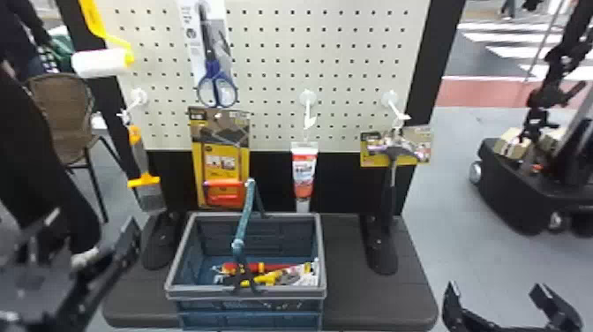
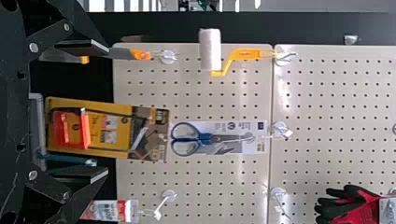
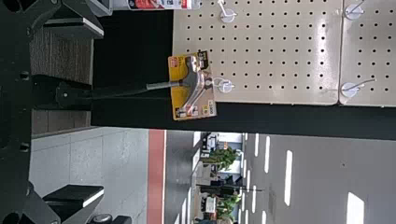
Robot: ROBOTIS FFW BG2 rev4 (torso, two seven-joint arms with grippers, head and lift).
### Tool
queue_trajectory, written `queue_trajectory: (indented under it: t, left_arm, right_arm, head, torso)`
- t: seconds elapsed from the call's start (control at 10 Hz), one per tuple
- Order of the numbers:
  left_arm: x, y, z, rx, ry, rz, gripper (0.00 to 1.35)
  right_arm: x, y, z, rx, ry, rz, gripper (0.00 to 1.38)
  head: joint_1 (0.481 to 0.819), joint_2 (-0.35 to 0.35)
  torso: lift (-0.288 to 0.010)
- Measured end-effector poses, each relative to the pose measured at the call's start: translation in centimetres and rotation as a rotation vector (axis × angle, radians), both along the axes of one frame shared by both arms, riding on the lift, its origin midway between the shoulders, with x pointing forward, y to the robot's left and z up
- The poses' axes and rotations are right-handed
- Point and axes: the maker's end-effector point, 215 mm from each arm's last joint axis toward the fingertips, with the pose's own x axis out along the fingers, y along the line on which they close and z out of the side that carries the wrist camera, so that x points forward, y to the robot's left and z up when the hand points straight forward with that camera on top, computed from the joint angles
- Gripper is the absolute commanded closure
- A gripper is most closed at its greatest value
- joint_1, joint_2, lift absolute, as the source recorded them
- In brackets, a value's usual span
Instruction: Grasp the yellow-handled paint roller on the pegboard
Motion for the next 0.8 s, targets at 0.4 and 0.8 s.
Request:
queue_trajectory:
  t: [0.4,0.8]
  left_arm:
    - [2.3,1.4,8.1,0.095,-0.054,-0.036,0.37]
    - [3.9,4.8,14.4,0.193,-0.153,-0.044,0.37]
  right_arm:
    - [0.1,0.1,0.0,0.000,-0.001,0.002,0.12]
    - [0.4,0.2,0.1,0.000,-0.006,0.007,0.12]
  head:
    - [0.549,0.000]
    - [0.549,0.000]
  torso:
    - [-0.100]
    - [-0.100]
